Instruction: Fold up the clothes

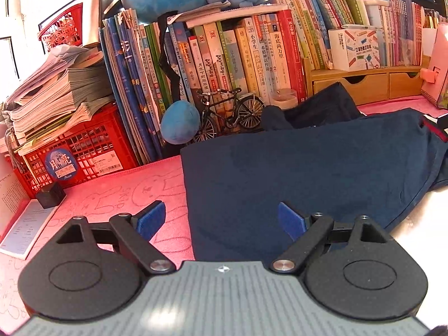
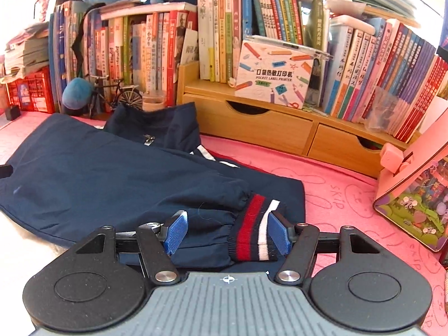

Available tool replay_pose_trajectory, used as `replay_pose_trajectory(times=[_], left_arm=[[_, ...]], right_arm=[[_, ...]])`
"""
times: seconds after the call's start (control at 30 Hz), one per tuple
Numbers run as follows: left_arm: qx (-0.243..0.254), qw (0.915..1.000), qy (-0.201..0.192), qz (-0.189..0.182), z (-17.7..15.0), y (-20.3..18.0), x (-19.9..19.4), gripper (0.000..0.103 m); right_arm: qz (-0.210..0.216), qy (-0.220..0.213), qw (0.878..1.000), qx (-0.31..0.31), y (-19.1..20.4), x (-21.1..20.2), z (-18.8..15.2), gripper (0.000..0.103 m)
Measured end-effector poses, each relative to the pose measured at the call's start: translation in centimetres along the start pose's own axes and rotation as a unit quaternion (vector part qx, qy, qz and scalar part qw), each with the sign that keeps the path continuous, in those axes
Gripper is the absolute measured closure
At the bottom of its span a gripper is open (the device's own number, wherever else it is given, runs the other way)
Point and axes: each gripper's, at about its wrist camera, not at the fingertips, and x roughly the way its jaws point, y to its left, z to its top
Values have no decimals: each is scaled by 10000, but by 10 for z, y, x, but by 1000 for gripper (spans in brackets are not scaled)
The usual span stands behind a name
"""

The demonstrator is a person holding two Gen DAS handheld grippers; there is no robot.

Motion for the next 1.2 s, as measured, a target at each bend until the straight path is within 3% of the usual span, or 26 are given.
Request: replay_pose_trajectory(times=[0.17,0.37,0.53,0.63,0.77,1.0,1.2], left_arm=[[238,9991,297,161,-16,-4,17,14],[100,9995,282,122,-24,4,22,5],[381,9985,176,360,-22,-6,9,7],[405,9989,18,216,-27,-12,-17,7],[294,9992,-224,-159,-37,-20,-62,7],[100,9945,-647,-814,-56,-35,-139,6],[192,9952,-314,-902,-87,-68,-176,6]], right_arm=[[174,263,9992,264,2,27,-14,45],[12,250,9997,-66,12,37,-27,43],[-169,347,9991,-191,19,34,-24,42],[-71,151,9994,-318,27,7,-30,39],[160,-188,9972,-702,50,-39,-45,24],[726,-761,9812,-1616,90,-129,-102,7],[833,-674,9836,-1453,112,-173,-152,6]])
